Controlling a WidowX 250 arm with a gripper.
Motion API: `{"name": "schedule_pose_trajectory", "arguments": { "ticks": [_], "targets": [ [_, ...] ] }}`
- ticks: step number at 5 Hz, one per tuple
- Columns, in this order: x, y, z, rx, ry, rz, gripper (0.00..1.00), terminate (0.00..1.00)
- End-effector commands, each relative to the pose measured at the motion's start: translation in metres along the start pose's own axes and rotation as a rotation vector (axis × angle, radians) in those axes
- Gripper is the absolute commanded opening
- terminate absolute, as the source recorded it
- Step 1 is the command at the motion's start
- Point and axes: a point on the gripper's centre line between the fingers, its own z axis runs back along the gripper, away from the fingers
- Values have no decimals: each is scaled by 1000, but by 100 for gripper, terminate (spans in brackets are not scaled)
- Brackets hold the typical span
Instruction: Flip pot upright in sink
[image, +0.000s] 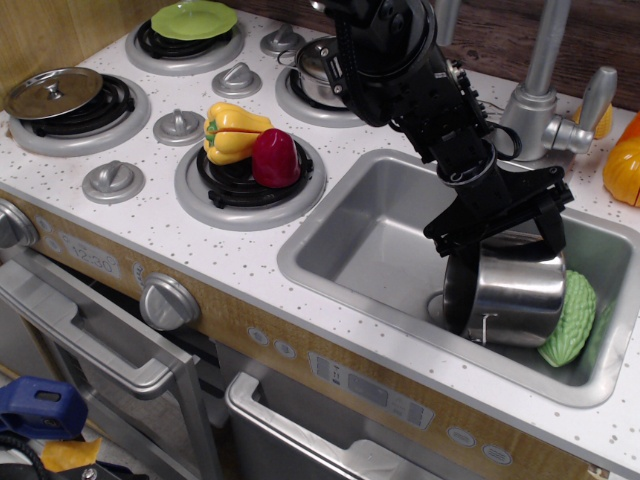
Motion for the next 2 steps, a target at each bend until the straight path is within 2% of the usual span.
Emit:
{"name": "schedule_pose_trajectory", "arguments": {
  "ticks": [1, 2],
  "targets": [
    [1, -2, 1, -33, -9, -13, 0, 0],
    [2, -12, 5, 46, -23, -32, 0, 0]
  ]
}}
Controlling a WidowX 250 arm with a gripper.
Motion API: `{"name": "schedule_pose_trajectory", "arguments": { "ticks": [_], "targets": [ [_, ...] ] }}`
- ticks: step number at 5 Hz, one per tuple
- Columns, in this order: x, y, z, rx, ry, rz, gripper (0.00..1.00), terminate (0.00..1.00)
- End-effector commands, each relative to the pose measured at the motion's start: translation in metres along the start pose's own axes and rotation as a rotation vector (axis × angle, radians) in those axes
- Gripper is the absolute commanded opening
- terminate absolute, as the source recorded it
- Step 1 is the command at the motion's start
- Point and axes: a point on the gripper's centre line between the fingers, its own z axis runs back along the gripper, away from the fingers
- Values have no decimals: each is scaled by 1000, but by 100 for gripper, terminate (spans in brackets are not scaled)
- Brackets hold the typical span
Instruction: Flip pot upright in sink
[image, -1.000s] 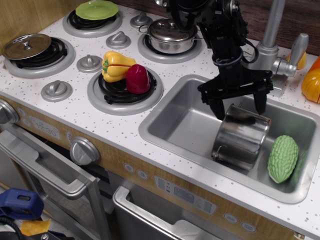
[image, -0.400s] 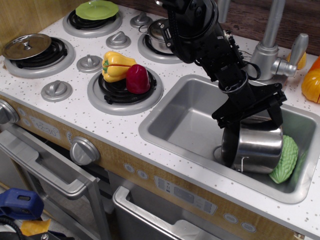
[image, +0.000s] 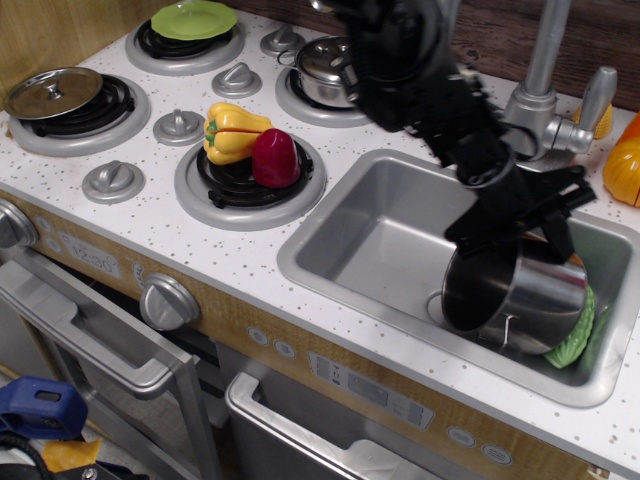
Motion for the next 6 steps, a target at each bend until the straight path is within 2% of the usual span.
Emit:
{"name": "schedule_pose_trajectory", "arguments": {
  "ticks": [1, 2, 3, 4, 5, 6],
  "targets": [
    [2, -10, 13, 122, 42, -50, 0, 0],
    [8, -15, 28, 343, -5, -106, 0, 0],
    [18, -15, 39, 409, -11, -144, 0, 0],
    [22, -12, 38, 399, 0, -172, 0, 0],
    [22, -12, 38, 399, 0, -172, 100, 0],
    [22, -12, 38, 399, 0, -172, 100, 0]
  ]
}}
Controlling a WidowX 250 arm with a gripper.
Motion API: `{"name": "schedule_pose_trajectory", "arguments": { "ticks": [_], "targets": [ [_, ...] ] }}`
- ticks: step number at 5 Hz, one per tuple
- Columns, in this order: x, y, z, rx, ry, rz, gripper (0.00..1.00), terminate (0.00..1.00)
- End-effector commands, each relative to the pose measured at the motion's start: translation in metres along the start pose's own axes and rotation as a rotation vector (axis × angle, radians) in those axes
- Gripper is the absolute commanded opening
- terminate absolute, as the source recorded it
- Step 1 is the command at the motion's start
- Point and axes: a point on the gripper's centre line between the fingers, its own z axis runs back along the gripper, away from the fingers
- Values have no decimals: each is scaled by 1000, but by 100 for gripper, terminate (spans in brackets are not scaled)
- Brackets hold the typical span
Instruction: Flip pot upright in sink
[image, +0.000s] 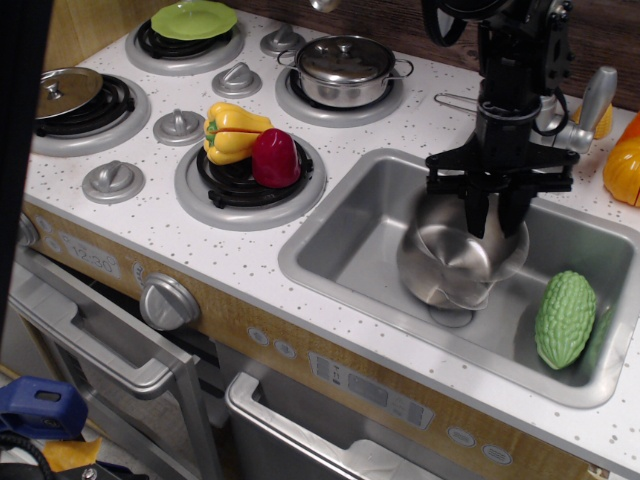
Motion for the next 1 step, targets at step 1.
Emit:
{"name": "schedule_pose_trajectory", "arguments": {
  "ticks": [1],
  "targets": [
    [6, -10, 21, -42, -47, -8, 100, 100]
  ]
}}
